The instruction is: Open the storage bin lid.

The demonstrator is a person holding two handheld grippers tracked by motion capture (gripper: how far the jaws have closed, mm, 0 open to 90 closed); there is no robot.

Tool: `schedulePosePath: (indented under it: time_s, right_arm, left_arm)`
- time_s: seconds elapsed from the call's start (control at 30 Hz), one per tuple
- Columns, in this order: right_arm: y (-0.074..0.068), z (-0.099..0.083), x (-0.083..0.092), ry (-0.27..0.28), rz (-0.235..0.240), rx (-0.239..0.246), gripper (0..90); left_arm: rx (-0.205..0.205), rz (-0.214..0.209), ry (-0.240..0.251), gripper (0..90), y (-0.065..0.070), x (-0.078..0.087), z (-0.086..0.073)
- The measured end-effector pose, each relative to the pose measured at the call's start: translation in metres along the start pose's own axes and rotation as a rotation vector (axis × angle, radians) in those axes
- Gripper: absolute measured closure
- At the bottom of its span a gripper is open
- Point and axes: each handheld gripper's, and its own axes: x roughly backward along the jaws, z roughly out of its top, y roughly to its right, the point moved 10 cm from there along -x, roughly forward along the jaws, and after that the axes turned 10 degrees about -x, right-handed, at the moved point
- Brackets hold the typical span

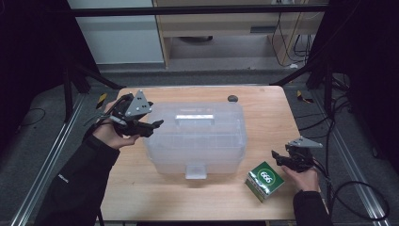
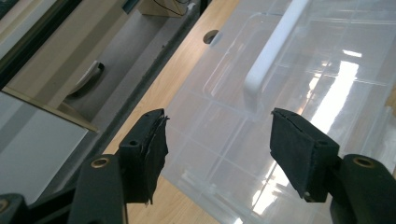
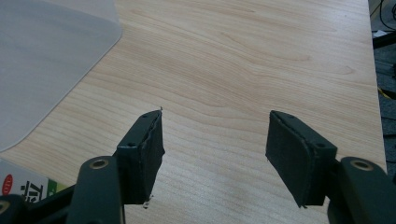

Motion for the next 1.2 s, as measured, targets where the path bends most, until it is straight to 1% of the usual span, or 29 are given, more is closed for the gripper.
schedulePosePath:
  time_s: [0.03,0.1,0.13,0.17,0.2,0.27,0.33,0.37,0.4,0.53,0.57,0.6,0.63,0.67,0.7,0.73,0.87,0.9,0.93,0.97,1.07,1.17,1.2]
  right_arm:
    - [0.000,0.000,0.000,0.000,-0.001,0.000,37.0]
    - [0.000,0.001,0.000,0.004,-0.001,0.005,37.5]
    - [0.000,0.001,0.000,0.005,0.000,0.005,38.0]
    - [0.000,0.001,0.001,0.005,0.001,0.006,38.6]
    - [-0.001,0.001,0.001,0.004,0.004,0.008,39.3]
    - [-0.002,0.000,0.001,-0.003,0.010,0.013,40.3]
    - [-0.003,0.000,0.000,-0.004,0.011,0.014,41.2]
    - [-0.003,0.000,0.000,-0.004,0.012,0.018,41.4]
    - [-0.003,0.000,0.000,-0.004,0.014,0.020,41.8]
    - [-0.005,0.000,0.000,-0.006,0.023,0.023,42.8]
    - [-0.005,0.000,0.000,-0.007,0.024,0.024,43.2]
    - [-0.005,0.000,0.000,-0.008,0.027,0.021,43.7]
    - [-0.005,0.000,0.000,-0.009,0.028,0.024,43.9]
    - [-0.006,-0.001,0.000,-0.012,0.032,0.019,44.2]
    - [-0.006,-0.001,0.000,-0.016,0.030,0.021,44.4]
    - [-0.006,-0.001,-0.001,-0.017,0.032,0.028,44.5]
    - [-0.008,-0.003,-0.001,-0.028,0.035,0.031,45.0]
    - [-0.008,-0.003,-0.001,-0.030,0.036,0.030,45.1]
    - [-0.008,-0.003,-0.001,-0.030,0.036,0.030,45.1]
    - [-0.008,-0.003,-0.001,-0.030,0.036,0.030,45.1]
    - [-0.008,-0.003,-0.001,-0.029,0.038,0.027,45.2]
    - [-0.008,-0.003,-0.001,-0.030,0.040,0.024,45.3]
    - [-0.009,-0.003,-0.001,-0.029,0.042,0.024,45.3]
  left_arm:
    - [-0.002,-0.009,-0.010,35.4,0.002,-0.001,0.001]
    - [-0.025,-0.016,-0.023,35.3,0.006,-0.004,0.004]
    - [-0.041,-0.019,-0.024,35.4,0.007,-0.006,0.006]
    - [-0.041,-0.019,-0.024,35.5,0.007,-0.006,0.006]
    - [-0.063,-0.034,-0.022,35.7,0.011,-0.008,0.010]
    - [-0.082,-0.044,-0.024,36.0,0.014,-0.009,0.014]
    - [-0.103,-0.051,-0.027,36.5,0.016,-0.012,0.017]
    - [-0.106,-0.053,-0.031,36.8,0.017,-0.014,0.017]
    - [-0.122,-0.057,-0.038,37.1,0.017,-0.015,0.018]
    - [-0.139,-0.078,-0.026,37.3,0.023,-0.022,0.024]
    - [-0.139,-0.078,-0.026,37.7,0.023,-0.022,0.024]
    - [-0.154,-0.087,-0.031,37.9,0.025,-0.024,0.026]
    - [-0.154,-0.087,-0.031,38.3,0.025,-0.024,0.026]
    - [-0.182,-0.094,-0.043,38.8,0.026,-0.027,0.027]
    - [-0.193,-0.095,-0.043,39.0,0.027,-0.029,0.029]
    - [-0.194,-0.095,-0.043,39.5,0.027,-0.031,0.030]
    - [-0.218,-0.095,-0.045,40.2,0.028,-0.037,0.034]
    - [-0.218,-0.095,-0.045,40.6,0.028,-0.037,0.034]
    - [-0.234,-0.093,-0.060,41.1,0.028,-0.041,0.035]
    - [-0.240,-0.097,-0.065,41.8,0.029,-0.042,0.036]
    - [-0.257,-0.107,-0.072,44.7,0.030,-0.045,0.038]
    - [-0.271,-0.106,-0.077,48.2,0.031,-0.050,0.039]
    - [-0.278,-0.105,-0.085,49.5,0.030,-0.051,0.038]
